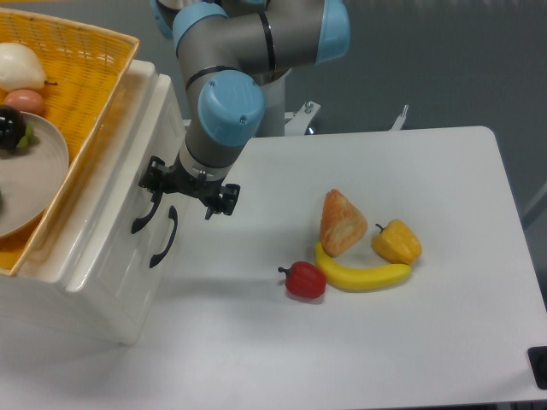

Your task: Slide open the top white drawer

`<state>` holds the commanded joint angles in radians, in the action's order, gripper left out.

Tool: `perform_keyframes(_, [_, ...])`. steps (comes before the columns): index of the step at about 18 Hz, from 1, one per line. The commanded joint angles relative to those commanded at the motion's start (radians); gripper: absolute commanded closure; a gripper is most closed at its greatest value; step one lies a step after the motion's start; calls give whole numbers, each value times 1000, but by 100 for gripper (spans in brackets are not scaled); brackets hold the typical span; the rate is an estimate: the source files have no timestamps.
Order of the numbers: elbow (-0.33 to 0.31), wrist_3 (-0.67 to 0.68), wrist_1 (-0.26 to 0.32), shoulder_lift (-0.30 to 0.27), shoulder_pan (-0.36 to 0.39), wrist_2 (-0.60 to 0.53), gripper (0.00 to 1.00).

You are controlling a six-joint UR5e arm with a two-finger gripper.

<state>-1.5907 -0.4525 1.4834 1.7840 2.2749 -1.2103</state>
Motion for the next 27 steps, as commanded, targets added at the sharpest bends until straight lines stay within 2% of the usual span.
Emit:
perform_keyframes(16, [-3, 2, -5, 15, -6, -2, 0])
perform_keyframes(27, [6, 0, -6, 20, -20, -41, 0])
